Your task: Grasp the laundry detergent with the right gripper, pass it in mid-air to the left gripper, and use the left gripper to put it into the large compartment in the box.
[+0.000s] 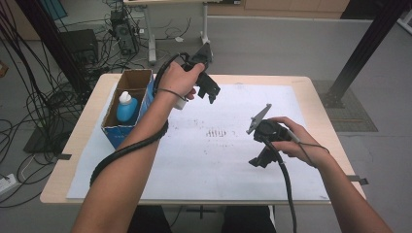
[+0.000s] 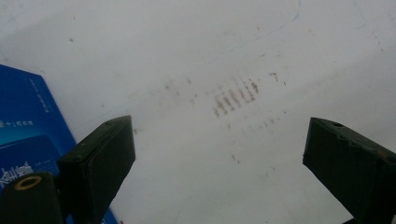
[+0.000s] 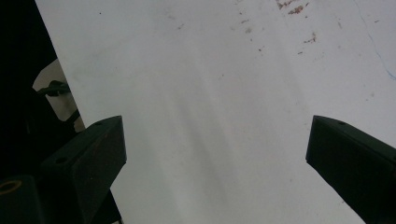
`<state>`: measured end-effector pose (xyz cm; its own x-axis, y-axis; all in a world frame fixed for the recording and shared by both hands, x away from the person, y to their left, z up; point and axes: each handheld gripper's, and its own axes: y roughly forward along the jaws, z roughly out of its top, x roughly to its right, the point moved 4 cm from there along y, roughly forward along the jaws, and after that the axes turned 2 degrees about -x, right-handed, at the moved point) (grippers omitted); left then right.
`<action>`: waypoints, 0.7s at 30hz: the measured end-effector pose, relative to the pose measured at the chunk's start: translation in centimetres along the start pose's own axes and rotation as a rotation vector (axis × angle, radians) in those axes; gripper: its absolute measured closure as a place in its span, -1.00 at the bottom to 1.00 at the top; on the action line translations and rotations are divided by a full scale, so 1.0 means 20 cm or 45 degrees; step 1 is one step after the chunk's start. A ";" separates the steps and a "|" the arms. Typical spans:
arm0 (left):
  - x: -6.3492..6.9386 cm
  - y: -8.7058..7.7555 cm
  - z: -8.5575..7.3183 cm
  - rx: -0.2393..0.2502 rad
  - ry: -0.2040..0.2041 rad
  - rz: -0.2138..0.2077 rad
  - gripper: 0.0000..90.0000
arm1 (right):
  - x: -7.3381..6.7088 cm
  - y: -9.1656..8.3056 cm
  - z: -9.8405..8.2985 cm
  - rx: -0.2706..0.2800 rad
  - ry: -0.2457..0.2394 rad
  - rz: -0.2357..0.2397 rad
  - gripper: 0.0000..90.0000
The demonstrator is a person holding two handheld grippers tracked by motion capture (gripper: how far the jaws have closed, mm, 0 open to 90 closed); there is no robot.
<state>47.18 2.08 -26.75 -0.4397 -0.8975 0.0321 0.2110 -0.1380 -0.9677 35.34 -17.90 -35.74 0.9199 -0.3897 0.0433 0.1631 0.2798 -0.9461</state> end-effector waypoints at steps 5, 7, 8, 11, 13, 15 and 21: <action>-0.01 0.07 0.02 0.004 -0.022 0.008 -0.77 | 0.00 0.00 0.00 0.005 -0.001 -0.001 -0.90; -0.01 0.10 0.02 0.011 -0.022 0.014 -0.77 | 0.00 0.00 0.00 0.007 0.001 -0.003 -0.90; -0.01 0.11 0.03 0.013 -0.021 0.018 -0.77 | 0.00 0.00 0.00 0.006 0.000 -0.003 -0.90; -0.02 0.15 0.03 0.018 -0.015 0.011 -0.76 | 0.00 0.00 0.01 0.014 0.001 -0.004 -0.90; -0.02 0.17 0.03 0.028 -0.010 0.006 -0.74 | 0.00 0.00 0.01 0.014 0.004 -0.003 -0.90; -0.02 0.18 0.03 0.042 -0.005 0.008 -0.74 | 0.00 0.01 0.01 0.016 -0.003 -0.003 -0.90; 0.00 0.21 0.02 0.067 -0.001 -0.015 -0.73 | 0.00 0.01 0.01 0.014 0.002 -0.004 -0.90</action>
<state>48.47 1.28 -30.71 -0.4419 -0.8960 0.0434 0.2513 -0.1701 -0.9529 35.43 -17.64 -35.81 0.9189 -0.3918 0.0456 0.1696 0.2880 -0.9425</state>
